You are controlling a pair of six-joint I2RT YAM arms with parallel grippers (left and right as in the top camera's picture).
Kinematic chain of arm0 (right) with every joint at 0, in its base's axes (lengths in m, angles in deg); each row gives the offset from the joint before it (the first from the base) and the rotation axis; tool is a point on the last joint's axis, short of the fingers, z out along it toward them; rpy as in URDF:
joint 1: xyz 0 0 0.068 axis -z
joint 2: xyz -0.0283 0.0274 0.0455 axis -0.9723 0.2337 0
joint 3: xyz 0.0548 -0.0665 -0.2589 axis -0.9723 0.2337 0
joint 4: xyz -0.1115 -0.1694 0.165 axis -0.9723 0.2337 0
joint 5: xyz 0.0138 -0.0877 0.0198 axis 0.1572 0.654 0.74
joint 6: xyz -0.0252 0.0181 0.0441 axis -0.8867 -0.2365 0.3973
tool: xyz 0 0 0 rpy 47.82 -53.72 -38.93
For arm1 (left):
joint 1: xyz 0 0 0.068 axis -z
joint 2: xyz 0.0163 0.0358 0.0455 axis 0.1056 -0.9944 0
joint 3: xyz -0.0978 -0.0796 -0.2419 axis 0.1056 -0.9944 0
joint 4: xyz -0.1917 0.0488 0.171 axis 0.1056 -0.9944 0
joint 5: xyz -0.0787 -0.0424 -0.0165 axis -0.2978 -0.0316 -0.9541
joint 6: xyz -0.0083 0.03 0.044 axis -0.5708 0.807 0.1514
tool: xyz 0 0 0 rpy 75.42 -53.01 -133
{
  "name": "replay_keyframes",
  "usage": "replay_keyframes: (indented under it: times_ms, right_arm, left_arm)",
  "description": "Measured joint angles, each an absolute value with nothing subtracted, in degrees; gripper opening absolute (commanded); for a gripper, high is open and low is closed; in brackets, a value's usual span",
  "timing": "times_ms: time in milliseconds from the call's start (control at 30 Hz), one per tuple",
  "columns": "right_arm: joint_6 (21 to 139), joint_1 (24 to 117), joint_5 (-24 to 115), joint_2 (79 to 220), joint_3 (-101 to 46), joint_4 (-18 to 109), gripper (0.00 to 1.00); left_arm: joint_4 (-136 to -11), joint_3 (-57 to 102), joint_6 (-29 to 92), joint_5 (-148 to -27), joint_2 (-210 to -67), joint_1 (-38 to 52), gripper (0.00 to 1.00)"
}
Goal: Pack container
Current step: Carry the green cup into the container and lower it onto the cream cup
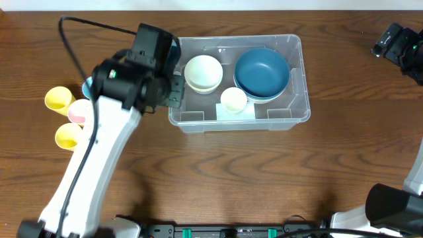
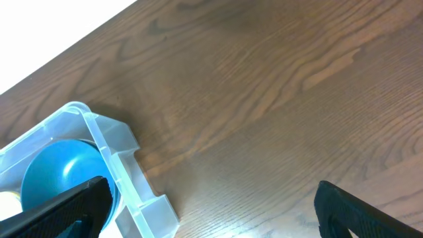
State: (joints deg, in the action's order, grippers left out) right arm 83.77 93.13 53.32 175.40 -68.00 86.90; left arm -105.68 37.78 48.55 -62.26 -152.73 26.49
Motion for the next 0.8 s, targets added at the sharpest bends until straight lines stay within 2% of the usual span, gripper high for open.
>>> replay_keyframes:
  times_ms: [200, 400, 800]
  right_arm:
    - [83.8, 93.1, 53.3, 175.4, -68.0, 86.9, 0.99]
    - [83.8, 93.1, 53.3, 175.4, -68.0, 86.9, 0.99]
    - [83.8, 93.1, 53.3, 175.4, -68.0, 86.9, 0.99]
  left_arm:
    - [-100.0, 37.8, 50.5, -62.6, -149.7, 35.0, 0.06]
    - [-93.8, 37.8, 52.6, -63.3, -153.6, 42.1, 0.06]
    - [-92.7, 37.8, 53.1, -64.2, -169.3, 44.2, 0.06]
